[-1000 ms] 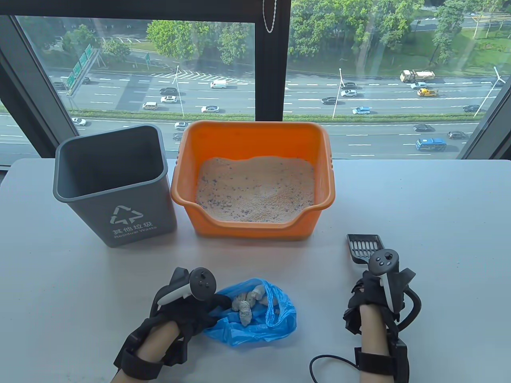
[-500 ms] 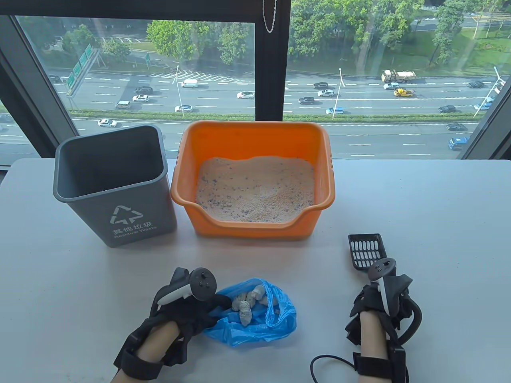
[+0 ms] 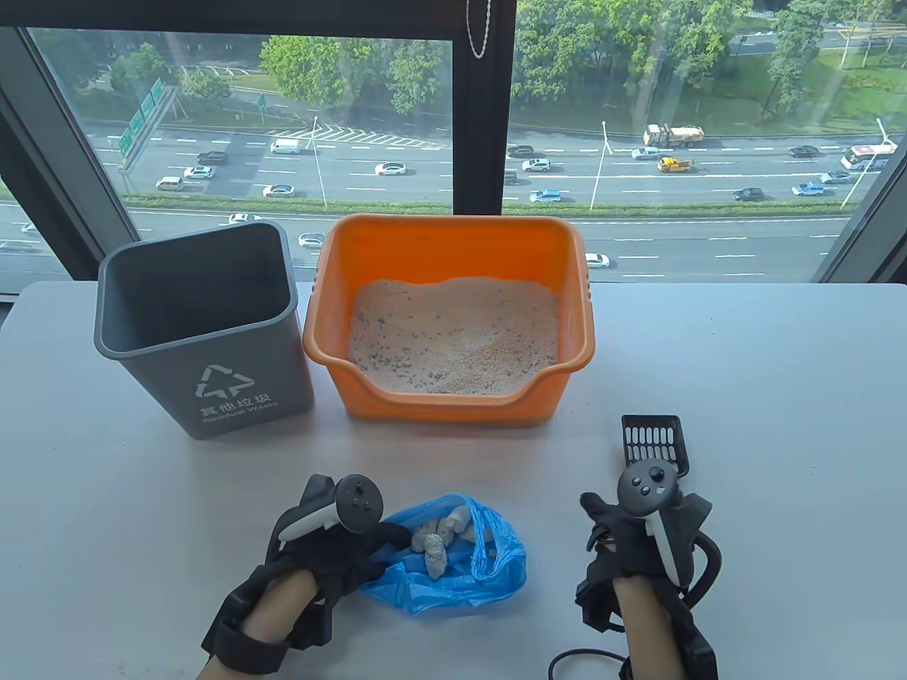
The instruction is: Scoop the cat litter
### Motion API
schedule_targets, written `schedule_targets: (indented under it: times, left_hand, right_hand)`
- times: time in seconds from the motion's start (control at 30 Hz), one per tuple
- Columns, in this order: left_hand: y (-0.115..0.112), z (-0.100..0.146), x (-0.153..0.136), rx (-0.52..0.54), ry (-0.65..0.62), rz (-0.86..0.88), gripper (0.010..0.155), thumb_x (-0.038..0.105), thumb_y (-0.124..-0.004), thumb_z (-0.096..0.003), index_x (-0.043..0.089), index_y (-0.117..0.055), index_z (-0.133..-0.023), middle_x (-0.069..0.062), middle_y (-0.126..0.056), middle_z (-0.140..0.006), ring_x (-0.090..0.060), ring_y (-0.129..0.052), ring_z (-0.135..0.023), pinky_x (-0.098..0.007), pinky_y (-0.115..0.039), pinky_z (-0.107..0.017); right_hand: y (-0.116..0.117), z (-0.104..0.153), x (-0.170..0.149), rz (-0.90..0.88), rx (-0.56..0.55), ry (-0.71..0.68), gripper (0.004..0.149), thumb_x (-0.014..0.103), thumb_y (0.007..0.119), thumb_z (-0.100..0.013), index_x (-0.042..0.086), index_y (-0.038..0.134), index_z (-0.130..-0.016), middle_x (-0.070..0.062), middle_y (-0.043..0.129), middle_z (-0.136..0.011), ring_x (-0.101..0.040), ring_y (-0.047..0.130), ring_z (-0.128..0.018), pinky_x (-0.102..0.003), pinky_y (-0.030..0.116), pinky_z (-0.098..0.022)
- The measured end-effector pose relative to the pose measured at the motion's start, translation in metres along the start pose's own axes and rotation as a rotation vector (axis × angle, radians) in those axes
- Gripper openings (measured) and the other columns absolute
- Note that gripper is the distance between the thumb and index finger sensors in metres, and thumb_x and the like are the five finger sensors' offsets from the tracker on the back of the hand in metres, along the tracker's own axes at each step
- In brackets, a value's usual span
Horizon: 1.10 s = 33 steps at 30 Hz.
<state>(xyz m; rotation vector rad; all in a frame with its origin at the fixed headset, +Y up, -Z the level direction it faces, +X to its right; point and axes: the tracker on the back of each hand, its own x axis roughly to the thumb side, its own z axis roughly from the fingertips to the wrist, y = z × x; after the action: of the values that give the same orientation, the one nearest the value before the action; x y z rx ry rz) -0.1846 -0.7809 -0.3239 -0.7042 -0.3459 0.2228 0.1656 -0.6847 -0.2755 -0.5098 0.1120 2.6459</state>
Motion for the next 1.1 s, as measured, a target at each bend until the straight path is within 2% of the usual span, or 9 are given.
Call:
schedule_targets:
  times: [0.1, 0.17, 0.23, 0.37, 0.53, 0.63, 0.7, 0.77, 1.1]
  left_hand:
    - [0.000, 0.000, 0.000, -0.001, -0.001, 0.003, 0.061, 0.041, -0.078, -0.0501, 0.056, -0.044, -0.098, 0.012, -0.074, -0.072, -0.012, -0.092, -0.044, -0.025, -0.081, -0.035]
    - [0.000, 0.000, 0.000, -0.001, -0.002, 0.003, 0.061, 0.041, -0.078, -0.0502, 0.056, -0.044, -0.098, 0.012, -0.075, -0.072, -0.012, -0.092, -0.045, -0.026, -0.081, -0.035]
    - [0.000, 0.000, 0.000, -0.001, -0.002, 0.001, 0.061, 0.041, -0.078, -0.0502, 0.055, -0.044, -0.098, 0.012, -0.075, -0.072, -0.012, -0.092, -0.045, -0.026, -0.081, -0.036]
    - [0.002, 0.001, -0.001, 0.003, -0.024, 0.007, 0.060, 0.040, -0.079, -0.0500, 0.053, -0.046, -0.099, 0.010, -0.076, -0.073, -0.014, -0.093, -0.046, -0.027, -0.081, -0.036]
    - [0.007, 0.006, -0.002, 0.008, -0.039, 0.020, 0.058, 0.039, -0.079, -0.0501, 0.048, -0.054, -0.101, 0.005, -0.081, -0.077, -0.017, -0.095, -0.048, -0.029, -0.082, -0.036]
    - [0.011, 0.010, -0.001, 0.010, -0.045, 0.023, 0.056, 0.038, -0.079, -0.0501, 0.045, -0.059, -0.101, 0.000, -0.082, -0.081, -0.019, -0.095, -0.050, -0.030, -0.082, -0.037]
    - [0.014, 0.014, -0.001, 0.015, -0.053, 0.030, 0.055, 0.039, -0.079, -0.0502, 0.044, -0.061, -0.101, -0.003, -0.082, -0.084, -0.020, -0.096, -0.052, -0.030, -0.082, -0.037]
    - [0.019, 0.019, -0.001, 0.032, -0.070, 0.046, 0.054, 0.038, -0.079, -0.0501, 0.043, -0.062, -0.101, -0.005, -0.083, -0.086, -0.021, -0.096, -0.053, -0.031, -0.082, -0.038]
    - [0.045, 0.050, -0.003, 0.209, -0.206, 0.153, 0.052, 0.040, -0.078, -0.0503, 0.040, -0.067, -0.101, -0.008, -0.082, -0.089, -0.021, -0.096, -0.054, -0.031, -0.081, -0.038]
  right_hand:
    - [0.007, 0.025, 0.021, 0.019, 0.045, -0.161, 0.067, 0.051, 0.082, -0.037, 0.015, 0.072, -0.093, -0.033, 0.052, -0.098, -0.043, 0.068, -0.070, -0.049, 0.061, -0.047]
    - [0.015, 0.045, 0.035, 0.026, 0.083, -0.271, 0.079, 0.061, 0.076, -0.031, 0.011, 0.073, -0.092, -0.033, 0.054, -0.098, -0.044, 0.067, -0.071, -0.050, 0.060, -0.048]
    - [0.023, 0.059, 0.044, 0.047, 0.081, -0.327, 0.086, 0.065, 0.074, -0.027, 0.005, 0.075, -0.090, -0.032, 0.056, -0.098, -0.046, 0.067, -0.070, -0.051, 0.059, -0.047]
    - [0.048, 0.081, 0.065, 0.286, 0.072, -0.416, 0.090, 0.064, 0.078, -0.027, 0.003, 0.070, -0.093, -0.033, 0.053, -0.100, -0.046, 0.065, -0.071, -0.052, 0.058, -0.048]
    - [0.069, 0.079, 0.073, 0.497, 0.039, -0.424, 0.080, 0.052, 0.087, -0.034, 0.006, 0.065, -0.095, -0.031, 0.048, -0.101, -0.043, 0.064, -0.073, -0.050, 0.058, -0.049]
    - [0.072, 0.075, 0.073, 0.498, -0.033, -0.450, 0.056, 0.043, 0.086, -0.039, 0.020, 0.074, -0.089, -0.026, 0.056, -0.099, -0.039, 0.069, -0.070, -0.048, 0.062, -0.047]
    - [0.070, 0.073, 0.073, 0.437, -0.102, -0.460, 0.037, 0.034, 0.083, -0.041, 0.026, 0.084, -0.077, -0.020, 0.071, -0.092, -0.036, 0.076, -0.065, -0.047, 0.066, -0.044]
    - [0.064, 0.072, 0.072, 0.408, -0.148, -0.453, 0.035, 0.033, 0.084, -0.040, 0.026, 0.087, -0.074, -0.019, 0.076, -0.088, -0.034, 0.079, -0.062, -0.047, 0.068, -0.042]
    - [0.036, 0.061, 0.065, 0.219, -0.174, -0.375, 0.034, 0.035, 0.085, -0.039, 0.025, 0.090, -0.071, -0.018, 0.081, -0.083, -0.033, 0.083, -0.058, -0.046, 0.070, -0.040]
